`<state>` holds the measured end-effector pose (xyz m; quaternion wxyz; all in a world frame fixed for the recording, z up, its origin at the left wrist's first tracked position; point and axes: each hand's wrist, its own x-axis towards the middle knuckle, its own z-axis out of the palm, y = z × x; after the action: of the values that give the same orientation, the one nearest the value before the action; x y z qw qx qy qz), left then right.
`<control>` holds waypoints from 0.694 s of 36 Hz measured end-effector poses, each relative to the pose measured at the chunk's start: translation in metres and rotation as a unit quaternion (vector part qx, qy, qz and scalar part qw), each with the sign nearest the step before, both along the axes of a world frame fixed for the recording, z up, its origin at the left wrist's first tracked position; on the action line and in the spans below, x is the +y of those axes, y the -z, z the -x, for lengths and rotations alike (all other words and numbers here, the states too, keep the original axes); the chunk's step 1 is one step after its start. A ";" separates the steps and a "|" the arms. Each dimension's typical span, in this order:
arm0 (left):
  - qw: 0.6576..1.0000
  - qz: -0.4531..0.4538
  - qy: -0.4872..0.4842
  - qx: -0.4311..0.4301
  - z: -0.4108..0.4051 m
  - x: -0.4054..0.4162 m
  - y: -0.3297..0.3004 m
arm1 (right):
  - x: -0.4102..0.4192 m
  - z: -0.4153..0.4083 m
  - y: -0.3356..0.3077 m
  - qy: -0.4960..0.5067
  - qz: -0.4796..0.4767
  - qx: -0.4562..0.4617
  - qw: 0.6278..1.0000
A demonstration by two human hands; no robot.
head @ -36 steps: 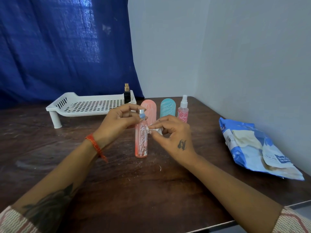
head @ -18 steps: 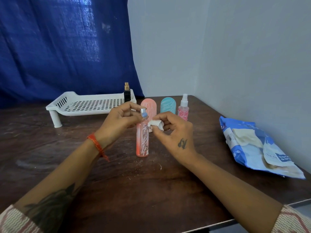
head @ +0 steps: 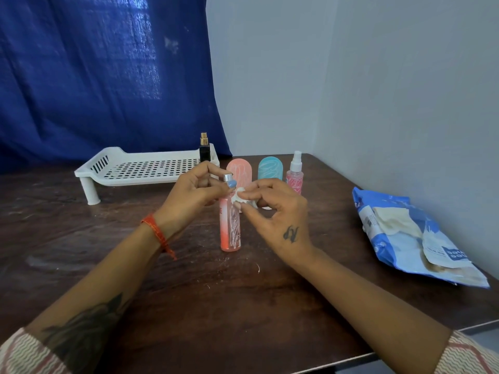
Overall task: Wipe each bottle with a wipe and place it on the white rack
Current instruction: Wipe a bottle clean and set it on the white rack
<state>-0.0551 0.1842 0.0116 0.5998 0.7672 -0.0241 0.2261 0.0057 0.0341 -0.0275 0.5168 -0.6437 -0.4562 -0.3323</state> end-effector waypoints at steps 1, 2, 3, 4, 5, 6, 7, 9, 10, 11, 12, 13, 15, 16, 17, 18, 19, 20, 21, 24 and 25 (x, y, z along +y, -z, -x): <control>1.000 -0.002 0.000 0.000 0.000 0.000 0.000 | 0.001 0.001 0.000 0.000 0.002 -0.012 1.000; 1.000 -0.003 -0.001 0.000 0.000 0.000 0.000 | 0.001 0.002 0.000 -0.002 0.005 -0.025 1.000; 1.000 -0.004 -0.001 -0.001 0.000 0.000 0.000 | 0.001 0.002 0.001 -0.006 0.011 -0.036 0.999; 1.000 -0.003 -0.002 -0.001 0.000 0.000 0.000 | 0.001 0.002 0.001 -0.011 0.017 -0.042 0.999; 1.000 -0.001 -0.004 0.000 0.000 0.001 0.000 | 0.001 0.002 0.002 -0.014 0.022 -0.044 0.999; 1.000 0.001 -0.006 0.000 0.000 0.000 0.000 | 0.000 0.002 0.002 -0.018 0.027 -0.041 0.999; 1.000 0.001 -0.007 0.000 0.000 0.000 0.000 | 0.000 0.001 0.002 -0.020 0.028 -0.033 0.999; 1.000 -0.002 -0.010 0.001 0.000 0.000 0.000 | -0.001 0.000 0.003 -0.019 0.027 -0.016 0.999; 1.000 -0.003 -0.012 0.002 0.000 0.000 0.000 | -0.001 -0.001 0.003 -0.014 0.024 -0.012 1.000; 1.000 -0.005 -0.015 0.003 0.001 0.000 0.000 | -0.002 -0.001 0.003 -0.006 0.021 -0.011 1.000; 1.000 -0.007 -0.017 0.004 0.001 0.000 0.000 | -0.001 -0.001 0.002 0.003 0.019 -0.014 1.000; 1.000 -0.009 -0.018 0.005 0.001 0.000 0.000 | -0.001 0.000 0.002 0.011 0.016 -0.020 1.000; 1.000 -0.010 -0.017 0.005 0.000 -0.001 0.000 | 0.001 0.002 0.001 0.024 0.015 -0.042 0.999; 1.000 -0.008 -0.015 0.003 0.000 -0.001 0.000 | 0.002 0.003 0.000 0.027 0.018 -0.059 0.998; 1.000 -0.006 -0.013 0.000 0.000 0.000 0.000 | 0.002 0.004 0.000 0.024 0.026 -0.078 0.996; 1.000 -0.003 -0.011 -0.002 0.001 0.000 0.000 | 0.002 0.005 0.001 0.019 0.037 -0.097 0.994; 1.000 -0.003 -0.010 -0.002 0.001 0.000 0.001 | 0.002 0.006 0.002 0.013 0.051 -0.113 0.992; 1.000 -0.002 -0.009 -0.001 0.001 0.000 0.001 | 0.002 0.007 0.003 0.009 0.064 -0.126 0.990; 1.000 -0.002 -0.008 -0.001 0.001 0.000 0.001 | 0.002 0.007 0.004 0.006 0.076 -0.136 0.988; 1.000 -0.003 -0.009 -0.002 0.001 -0.001 0.000 | 0.001 0.005 0.006 0.002 0.090 -0.146 0.985; 1.000 -0.004 -0.010 -0.001 0.001 0.000 0.000 | 0.001 0.005 0.006 0.003 0.086 -0.141 0.986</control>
<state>-0.0556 0.1837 0.0117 0.5944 0.7696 -0.0179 0.2327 0.0011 0.0346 -0.0330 0.3888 -0.6336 -0.5496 -0.3812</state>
